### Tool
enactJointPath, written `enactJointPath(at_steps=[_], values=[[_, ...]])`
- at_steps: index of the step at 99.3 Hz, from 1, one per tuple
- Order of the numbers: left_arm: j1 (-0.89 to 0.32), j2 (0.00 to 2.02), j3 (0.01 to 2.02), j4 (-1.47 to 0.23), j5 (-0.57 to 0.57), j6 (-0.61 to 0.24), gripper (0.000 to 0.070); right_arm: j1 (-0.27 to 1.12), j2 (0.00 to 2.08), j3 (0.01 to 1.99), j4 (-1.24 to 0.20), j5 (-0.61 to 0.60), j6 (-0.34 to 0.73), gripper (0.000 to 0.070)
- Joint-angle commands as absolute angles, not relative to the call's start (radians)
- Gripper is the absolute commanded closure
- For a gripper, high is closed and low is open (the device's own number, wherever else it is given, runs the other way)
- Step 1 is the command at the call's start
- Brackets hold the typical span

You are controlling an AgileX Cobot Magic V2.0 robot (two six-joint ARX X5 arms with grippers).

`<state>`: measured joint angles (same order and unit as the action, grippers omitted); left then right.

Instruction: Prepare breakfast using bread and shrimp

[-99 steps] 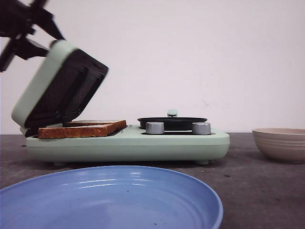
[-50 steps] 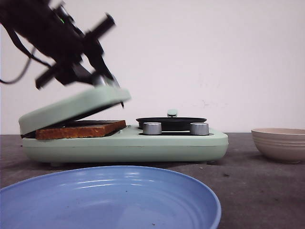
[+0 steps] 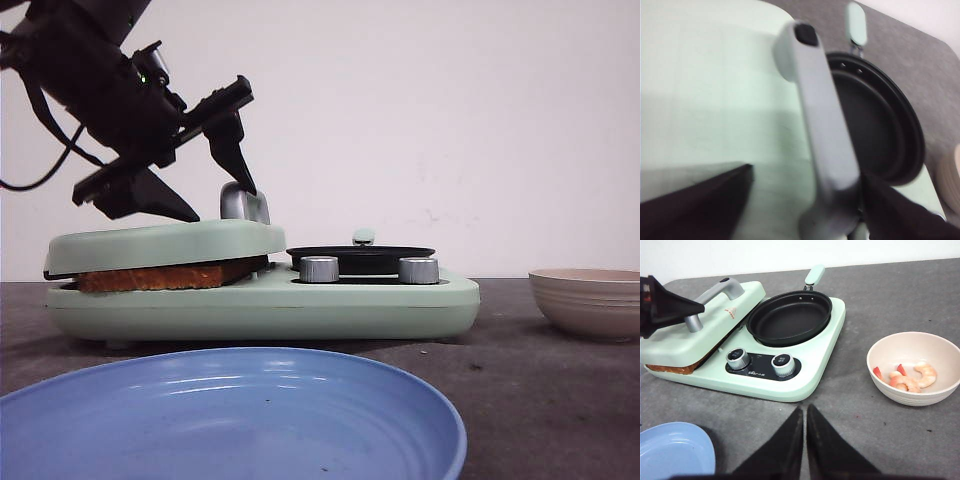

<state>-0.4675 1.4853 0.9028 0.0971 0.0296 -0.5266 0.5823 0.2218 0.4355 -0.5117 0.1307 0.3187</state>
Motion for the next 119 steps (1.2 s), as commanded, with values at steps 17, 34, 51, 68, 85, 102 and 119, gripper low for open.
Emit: enactJointPath(at_steps=[17,34,51,68,85,102,119], values=[[-0.475,1.29,0.997,0.076,0.02,-0.352,0.026,0.588,0.22,0.445,-0.483,0.13,0.312,0.07],[-0.475,1.115,1.024,0.066,-0.012,-0.233,0.0263,0.588,0.221,0.469,-0.488,0.14,0.32,0.0699],[-0.464,0.954,1.024,-0.035,-0.034,-0.173,0.0263,0.562,0.265,0.513,-0.533,0.245,0.324,0.0698],[-0.455,0.824,1.024,-0.175,-0.045,-0.072,0.0265,0.492,0.362,0.564,-0.493,0.316,0.238,0.0698],[-0.455,0.733,1.023,-0.3,-0.074,-0.032,0.0266,0.376,0.53,0.626,-0.396,0.296,0.181,0.0698],[-0.455,0.647,1.005,-0.336,-0.083,-0.01,0.0266,0.198,0.794,0.754,-0.402,0.15,0.187,0.0698],[-0.455,0.551,0.933,-0.351,-0.084,-0.011,0.0267,-0.013,1.06,0.918,-0.538,-0.095,0.256,0.0673]])
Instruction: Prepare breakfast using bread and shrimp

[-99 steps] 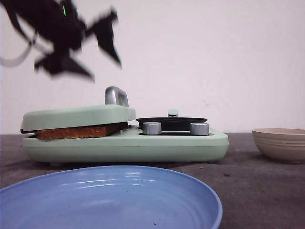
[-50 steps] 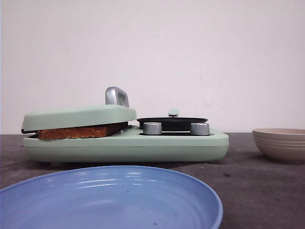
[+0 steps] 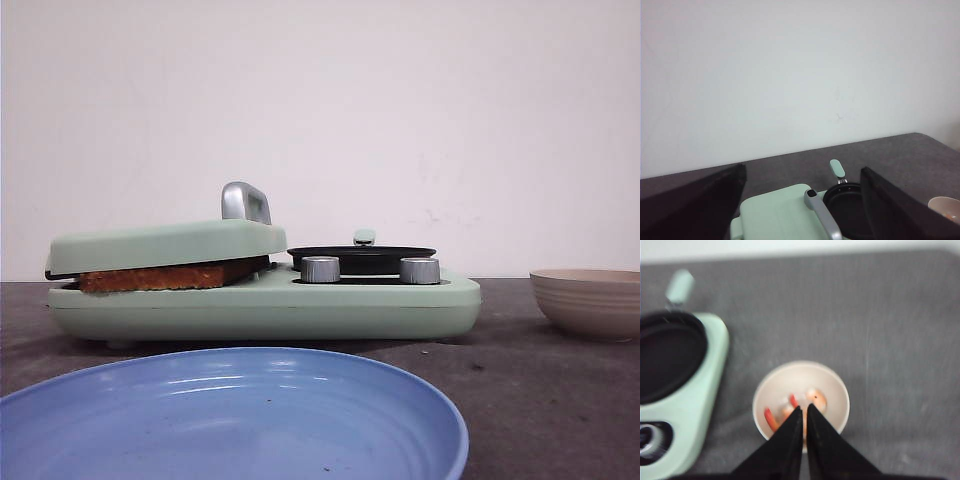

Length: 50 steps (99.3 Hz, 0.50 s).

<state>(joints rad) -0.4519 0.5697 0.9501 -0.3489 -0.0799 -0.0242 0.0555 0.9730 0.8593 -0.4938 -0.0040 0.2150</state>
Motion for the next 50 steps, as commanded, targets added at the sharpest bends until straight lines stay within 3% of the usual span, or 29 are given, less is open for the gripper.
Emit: enactJointPath(at_steps=[1,5,14,17,50], values=[[-0.455,0.545,0.927,-0.351,-0.084,-0.012,0.0267,-0.024,1.074,0.926,-0.547,-0.112,0.256,0.0662],[-0.455,0.519,0.905,-0.351,-0.084,-0.015,0.0266,-0.065,1.122,0.955,-0.576,-0.18,0.255,0.0565],[-0.455,0.464,0.859,-0.351,-0.081,-0.06,0.0266,-0.138,1.199,0.99,-0.616,-0.271,0.265,0.0221],[-0.455,0.446,0.846,-0.352,-0.079,-0.065,0.0266,-0.155,1.214,0.991,-0.619,-0.282,0.277,0.0166],[-0.456,0.366,0.778,-0.352,-0.082,-0.065,0.0266,-0.205,1.381,0.99,-0.62,-0.374,0.346,0.0163]])
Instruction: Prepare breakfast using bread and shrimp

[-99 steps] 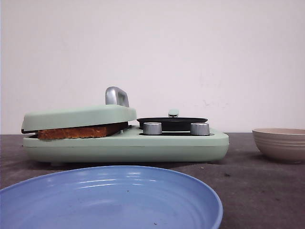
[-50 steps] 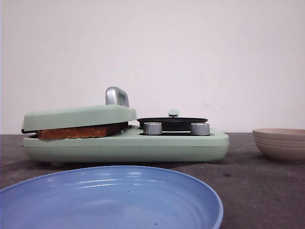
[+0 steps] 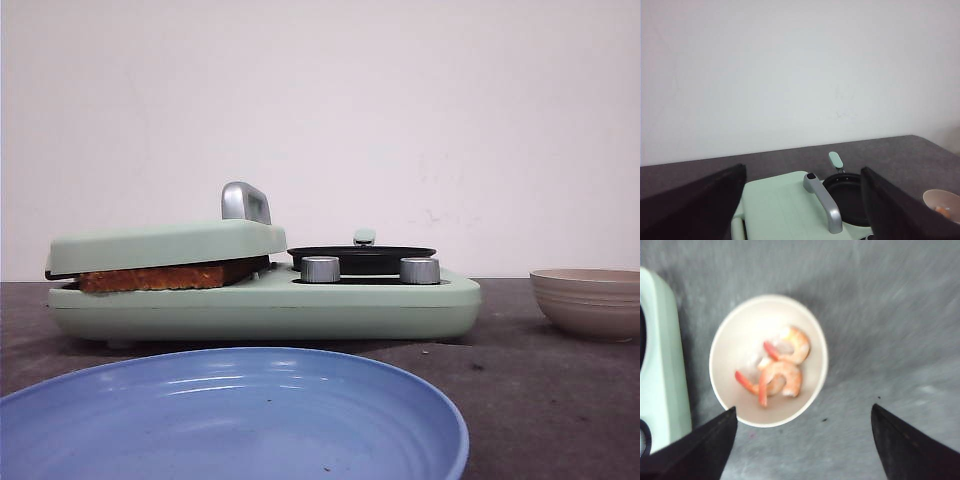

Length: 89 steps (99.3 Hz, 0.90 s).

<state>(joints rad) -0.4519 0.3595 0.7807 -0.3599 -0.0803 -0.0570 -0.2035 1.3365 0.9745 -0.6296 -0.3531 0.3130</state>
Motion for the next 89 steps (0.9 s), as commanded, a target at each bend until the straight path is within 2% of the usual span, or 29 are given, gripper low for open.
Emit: enactJointPath(at_steps=[1,47,73,80,89], values=[[-0.456,0.366,0.778,-0.352,-0.083,-0.065,0.0266,-0.205,1.387,0.99,-0.619,-0.378,0.35,0.0163],[-0.456,0.379,0.775,-0.343,-0.083,-0.057,0.0266,-0.159,1.595,0.989,-0.564,-0.476,0.382,0.0163],[-0.456,0.404,0.775,-0.343,-0.083,-0.057,0.0266,-0.119,1.649,0.989,-0.546,-0.466,0.386,0.0175],[-0.456,0.405,0.775,-0.344,-0.083,-0.057,0.0266,-0.113,1.658,0.989,-0.546,-0.457,0.385,0.0241],[-0.456,0.405,0.775,-0.343,-0.083,-0.057,0.0266,-0.11,1.66,0.989,-0.543,-0.437,0.381,0.0446]])
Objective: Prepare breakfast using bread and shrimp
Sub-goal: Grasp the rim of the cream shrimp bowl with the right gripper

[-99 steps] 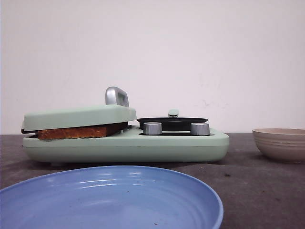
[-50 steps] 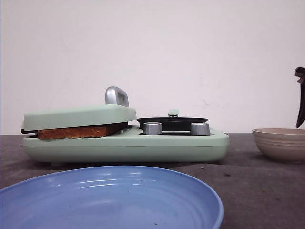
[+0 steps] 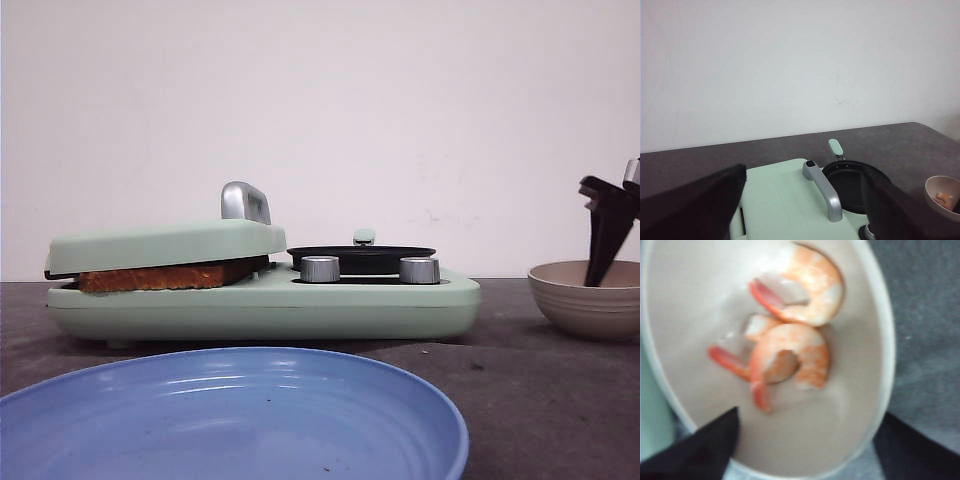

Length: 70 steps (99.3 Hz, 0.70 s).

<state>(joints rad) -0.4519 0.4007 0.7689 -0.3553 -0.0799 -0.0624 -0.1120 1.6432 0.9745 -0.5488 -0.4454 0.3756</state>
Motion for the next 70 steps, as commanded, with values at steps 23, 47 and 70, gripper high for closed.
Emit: enactJointPath(at_steps=[23,47,70], values=[[-0.456,0.405,0.775,-0.344,-0.083,-0.057,0.0266,-0.108,1.66,0.989,-0.523,-0.436,0.382,0.0624],[-0.456,0.405,0.775,-0.344,-0.083,-0.057,0.0266,-0.108,1.66,0.989,-0.517,-0.435,0.378,0.0696],[-0.456,0.405,0.775,-0.344,-0.083,-0.057,0.0266,-0.108,1.66,0.989,-0.492,-0.44,0.379,0.0696]])
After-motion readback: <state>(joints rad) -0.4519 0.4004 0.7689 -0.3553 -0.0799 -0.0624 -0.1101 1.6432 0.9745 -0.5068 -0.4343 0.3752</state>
